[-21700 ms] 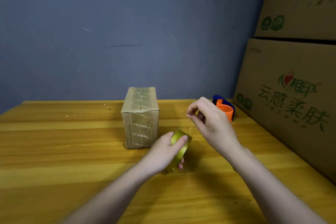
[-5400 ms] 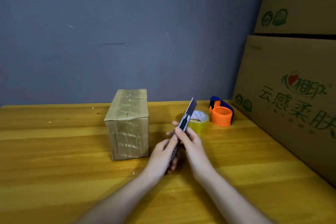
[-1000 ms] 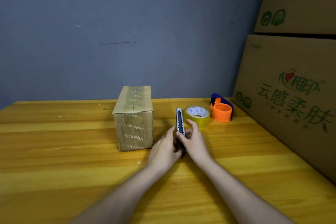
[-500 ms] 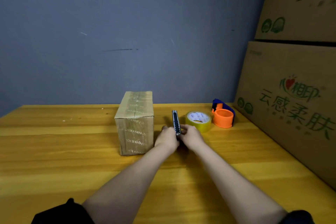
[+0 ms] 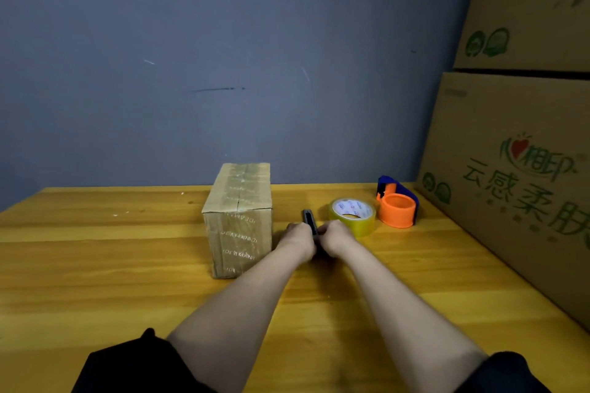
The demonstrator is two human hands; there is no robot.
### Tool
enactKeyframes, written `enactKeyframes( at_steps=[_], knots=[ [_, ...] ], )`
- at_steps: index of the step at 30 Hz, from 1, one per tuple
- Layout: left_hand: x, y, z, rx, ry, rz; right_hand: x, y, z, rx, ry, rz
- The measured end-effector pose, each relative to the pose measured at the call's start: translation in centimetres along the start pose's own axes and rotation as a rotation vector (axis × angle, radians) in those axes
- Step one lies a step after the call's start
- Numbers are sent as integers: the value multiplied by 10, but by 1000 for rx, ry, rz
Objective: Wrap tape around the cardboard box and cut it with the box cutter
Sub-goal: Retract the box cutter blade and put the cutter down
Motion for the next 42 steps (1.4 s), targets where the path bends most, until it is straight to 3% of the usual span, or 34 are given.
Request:
enactKeyframes(
  at_steps=[5, 9, 12, 15, 16, 18, 20, 22, 25, 30, 42],
  knots=[
    [3, 8, 18, 16, -77, -103, -7, 8, 9, 13, 78, -127],
    [-15, 22, 48, 157, -43, -187, -21, 7, 32, -69, 222, -210],
    [-56, 41, 90, 434, 192, -138, -31, -15, 58, -265, 338, -300],
    [-107, 42, 138, 681, 646, -251, -21, -45, 80, -434, 233, -448],
    [-121, 33, 150, 676, 791, -320, -10, -54, 84, -454, 150, -492],
    [-139, 2, 151, 495, 910, -363, 17, -64, 89, -406, -23, -541],
    [-144, -33, 140, 280, 865, -348, 41, -69, 90, -325, -94, -534],
    [-136, -53, 126, 175, 756, -347, 56, -72, 91, -285, -87, -494],
    [-123, -59, 114, 194, 663, -311, 59, -78, 92, -284, -5, -432],
    [-122, -56, 98, 236, 681, -274, 52, -83, 87, -273, 49, -379],
    [-125, -53, 95, 267, 697, -219, 40, -79, 80, -202, -6, -333]
  ],
)
Point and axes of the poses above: each hand's wrist, its own z-axis away from the middle knuckle, its own x-axis out of the palm, y = z × x, the point moved 9 cm from there along -z, towards the middle knuckle, and after that the axes turned 1 degree about -z, right-handed, at the moved point
